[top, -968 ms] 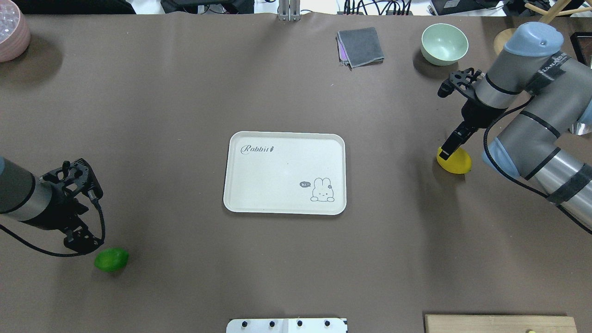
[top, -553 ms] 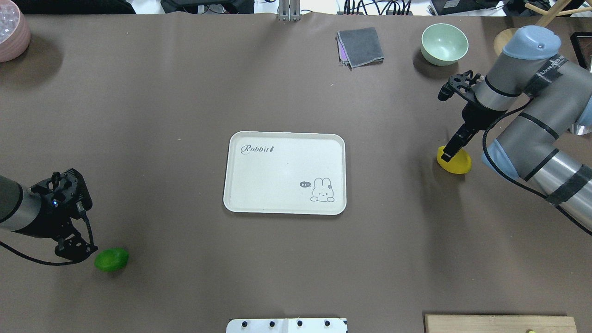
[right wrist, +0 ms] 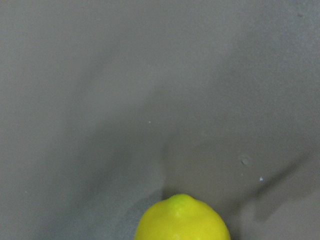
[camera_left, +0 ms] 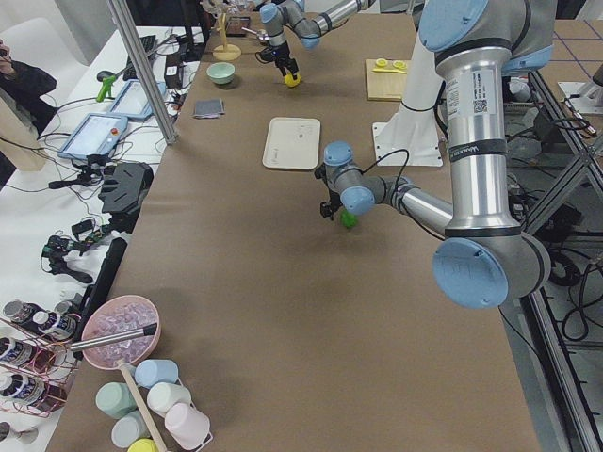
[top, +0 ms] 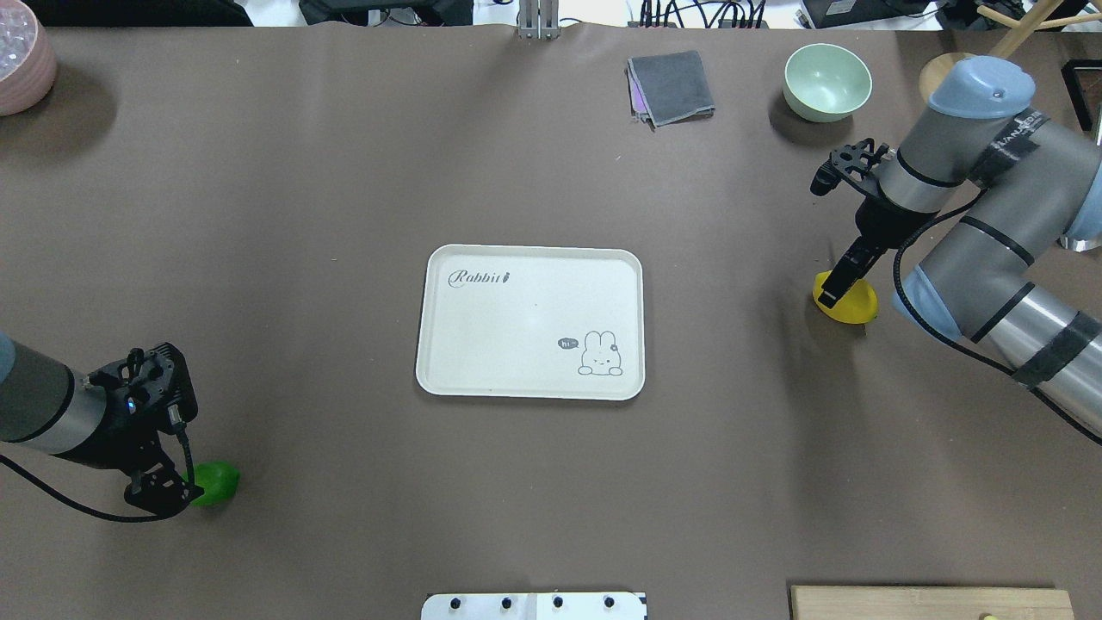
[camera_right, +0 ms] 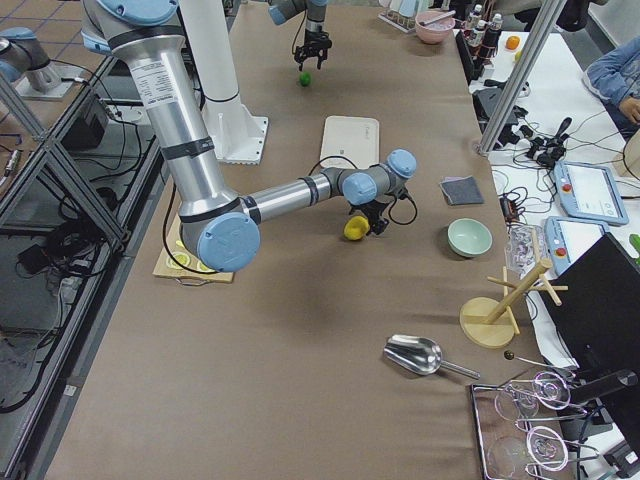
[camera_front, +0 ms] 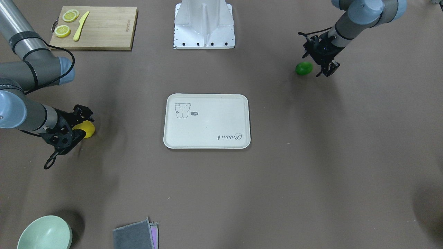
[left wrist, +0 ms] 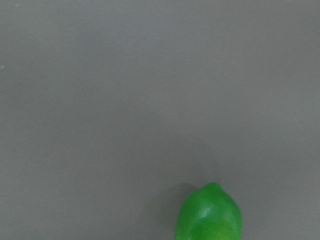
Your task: Place all lemons on tray
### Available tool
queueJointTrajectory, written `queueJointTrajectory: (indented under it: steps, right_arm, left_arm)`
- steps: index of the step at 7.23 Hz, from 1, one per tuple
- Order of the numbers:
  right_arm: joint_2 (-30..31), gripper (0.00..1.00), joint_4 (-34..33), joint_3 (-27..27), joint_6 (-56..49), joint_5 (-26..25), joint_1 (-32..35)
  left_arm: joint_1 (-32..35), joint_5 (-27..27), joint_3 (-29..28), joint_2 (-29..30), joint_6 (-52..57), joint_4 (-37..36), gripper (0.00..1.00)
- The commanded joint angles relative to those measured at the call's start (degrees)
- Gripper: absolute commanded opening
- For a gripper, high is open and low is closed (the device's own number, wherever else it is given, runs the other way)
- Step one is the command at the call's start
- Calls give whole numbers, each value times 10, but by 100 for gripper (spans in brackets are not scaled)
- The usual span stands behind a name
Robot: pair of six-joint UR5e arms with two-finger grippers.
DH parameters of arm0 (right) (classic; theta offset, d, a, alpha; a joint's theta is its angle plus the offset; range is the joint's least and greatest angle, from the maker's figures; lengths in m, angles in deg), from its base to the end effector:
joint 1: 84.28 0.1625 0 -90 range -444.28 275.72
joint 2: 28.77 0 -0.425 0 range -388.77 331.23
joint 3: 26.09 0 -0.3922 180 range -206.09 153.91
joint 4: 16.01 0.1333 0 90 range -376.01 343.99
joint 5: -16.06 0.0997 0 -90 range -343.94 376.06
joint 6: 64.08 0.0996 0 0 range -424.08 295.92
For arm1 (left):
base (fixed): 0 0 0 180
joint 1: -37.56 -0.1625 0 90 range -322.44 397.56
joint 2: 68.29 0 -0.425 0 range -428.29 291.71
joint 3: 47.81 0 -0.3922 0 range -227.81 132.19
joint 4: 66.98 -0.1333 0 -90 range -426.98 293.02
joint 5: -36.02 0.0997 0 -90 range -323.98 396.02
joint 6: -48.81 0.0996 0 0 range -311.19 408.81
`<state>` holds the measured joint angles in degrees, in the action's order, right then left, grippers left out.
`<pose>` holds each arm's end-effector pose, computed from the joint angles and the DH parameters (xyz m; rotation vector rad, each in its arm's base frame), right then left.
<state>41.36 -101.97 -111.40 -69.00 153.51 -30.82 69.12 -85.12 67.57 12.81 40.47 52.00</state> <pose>-0.3325 -0.5493 0.4903 0.0830 -0.9013 -0.8140 0.3330 -0.3005 0.4599 0.3798 0.8957 1.0232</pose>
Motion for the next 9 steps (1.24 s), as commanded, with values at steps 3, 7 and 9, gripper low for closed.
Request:
queueJointTrajectory:
  steps: [3, 7, 9]
  right_arm:
    - [1, 75, 18, 15, -11, -5, -3]
    - [0, 8, 11, 14, 5, 17, 23]
    - [-11, 10, 15, 8, 188, 71, 36]
  left_arm:
    - [-16, -9, -28, 27, 0, 1, 98]
    - [-16, -6, -37, 27, 2, 1, 98]
    - [-19, -8, -39, 27, 3, 1, 81]
